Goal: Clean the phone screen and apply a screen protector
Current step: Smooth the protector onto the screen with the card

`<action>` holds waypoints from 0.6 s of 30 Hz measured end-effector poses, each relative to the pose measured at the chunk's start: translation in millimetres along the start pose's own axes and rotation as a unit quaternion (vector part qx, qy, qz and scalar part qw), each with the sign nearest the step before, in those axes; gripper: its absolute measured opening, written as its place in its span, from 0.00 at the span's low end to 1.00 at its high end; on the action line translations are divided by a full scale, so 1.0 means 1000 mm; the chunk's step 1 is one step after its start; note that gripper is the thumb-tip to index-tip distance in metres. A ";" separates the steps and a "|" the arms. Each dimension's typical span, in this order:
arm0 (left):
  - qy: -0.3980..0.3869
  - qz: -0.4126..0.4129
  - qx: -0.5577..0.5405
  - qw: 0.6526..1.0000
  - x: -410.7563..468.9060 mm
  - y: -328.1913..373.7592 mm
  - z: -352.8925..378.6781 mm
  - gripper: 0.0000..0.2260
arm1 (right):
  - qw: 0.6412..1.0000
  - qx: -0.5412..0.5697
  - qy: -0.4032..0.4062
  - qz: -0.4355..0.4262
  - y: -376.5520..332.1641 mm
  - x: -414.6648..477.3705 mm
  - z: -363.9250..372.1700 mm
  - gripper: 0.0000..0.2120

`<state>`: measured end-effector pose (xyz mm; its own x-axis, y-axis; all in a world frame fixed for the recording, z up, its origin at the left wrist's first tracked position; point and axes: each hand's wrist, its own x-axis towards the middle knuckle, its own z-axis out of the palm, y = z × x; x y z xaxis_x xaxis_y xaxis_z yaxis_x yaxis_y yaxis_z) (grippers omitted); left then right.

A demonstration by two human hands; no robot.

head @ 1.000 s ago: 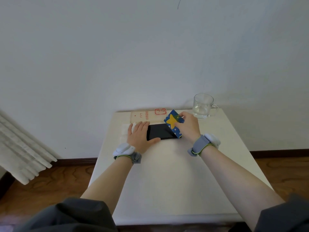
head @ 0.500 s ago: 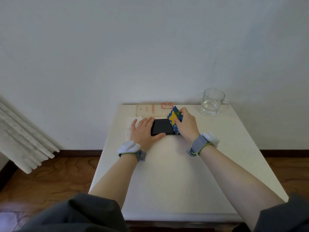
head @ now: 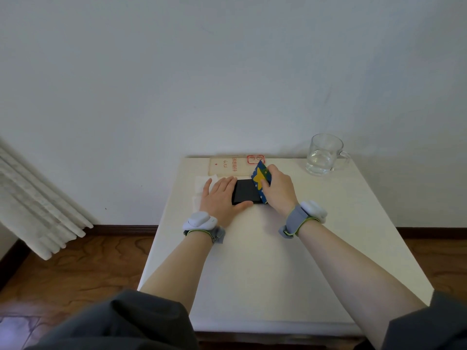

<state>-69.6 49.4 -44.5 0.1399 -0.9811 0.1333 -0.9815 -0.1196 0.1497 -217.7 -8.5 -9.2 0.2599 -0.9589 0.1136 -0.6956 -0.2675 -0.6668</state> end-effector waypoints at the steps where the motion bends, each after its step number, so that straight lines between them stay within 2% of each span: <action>1: 0.003 0.001 0.000 1.000 0.000 0.000 0.000 0.35 | 1.000 0.002 -0.004 -0.007 -0.003 -0.001 0.003 0.08; 9: 0.002 0.000 0.008 1.000 0.000 0.001 0.000 0.35 | 0.999 -0.012 0.029 0.026 0.010 -0.001 -0.016 0.07; 18: -0.007 0.000 0.013 1.000 -0.001 0.002 -0.002 0.35 | 0.999 -0.026 -0.006 -0.021 -0.002 -0.002 -0.003 0.08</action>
<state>-71.1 50.4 -42.6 0.1373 -0.9833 0.1194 -0.9846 -0.1223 0.1248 -218.6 -6.7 -6.2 0.2967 -0.9459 0.1313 -0.7178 -0.3116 -0.6226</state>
